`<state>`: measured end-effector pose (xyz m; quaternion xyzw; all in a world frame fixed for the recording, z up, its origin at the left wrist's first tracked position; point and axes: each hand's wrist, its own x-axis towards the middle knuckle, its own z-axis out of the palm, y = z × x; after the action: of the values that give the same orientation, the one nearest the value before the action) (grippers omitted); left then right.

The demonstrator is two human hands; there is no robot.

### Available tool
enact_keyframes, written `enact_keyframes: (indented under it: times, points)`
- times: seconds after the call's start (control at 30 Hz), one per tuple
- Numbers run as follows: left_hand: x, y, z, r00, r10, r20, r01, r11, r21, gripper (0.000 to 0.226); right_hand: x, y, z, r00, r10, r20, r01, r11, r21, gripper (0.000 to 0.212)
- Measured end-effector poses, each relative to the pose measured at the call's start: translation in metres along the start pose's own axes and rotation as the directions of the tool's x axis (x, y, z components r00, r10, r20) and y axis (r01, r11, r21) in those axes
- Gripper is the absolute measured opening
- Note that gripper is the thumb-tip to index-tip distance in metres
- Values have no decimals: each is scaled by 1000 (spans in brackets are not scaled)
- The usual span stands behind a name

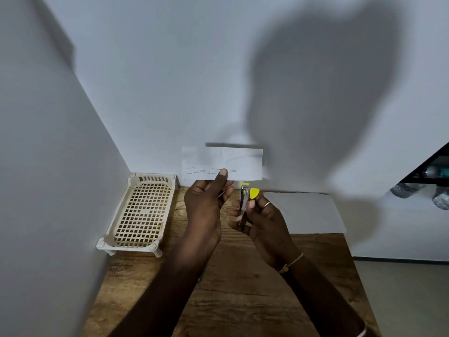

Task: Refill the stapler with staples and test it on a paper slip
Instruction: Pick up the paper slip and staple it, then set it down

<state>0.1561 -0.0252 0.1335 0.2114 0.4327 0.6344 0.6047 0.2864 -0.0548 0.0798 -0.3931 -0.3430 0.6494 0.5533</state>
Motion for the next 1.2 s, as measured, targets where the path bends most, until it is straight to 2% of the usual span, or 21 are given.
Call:
enact_keyframes:
  times: [0.1,0.27,0.37,0.6,0.8,1.1,1.2]
  points:
    - [-3,3,2,1000,5,-1,-5,999,34,25,1,-12,12,998,-63,16,63,998,-8,33]
    - [-6,5,2,998,56,18,-57,991,119,27,-2,-21,24,989,-146,29,148,982,-114,33]
    - [-8,5,3,995,101,23,-103,985,138,45,-2,-23,29,987,-160,12,161,980,-116,37]
    - [-12,4,1,990,139,40,-143,980,139,44,-3,-25,35,985,-153,-75,147,986,-78,39]
    - [-11,3,1,993,107,48,-111,989,99,45,-1,-27,36,983,-136,-120,129,989,-66,34]
    - [-14,6,-1,998,29,53,-31,999,33,27,3,-22,39,969,-164,-182,157,986,-53,31]
    - [-14,6,-2,999,19,50,-20,1000,20,36,5,-19,38,962,-181,-202,172,983,-60,30]
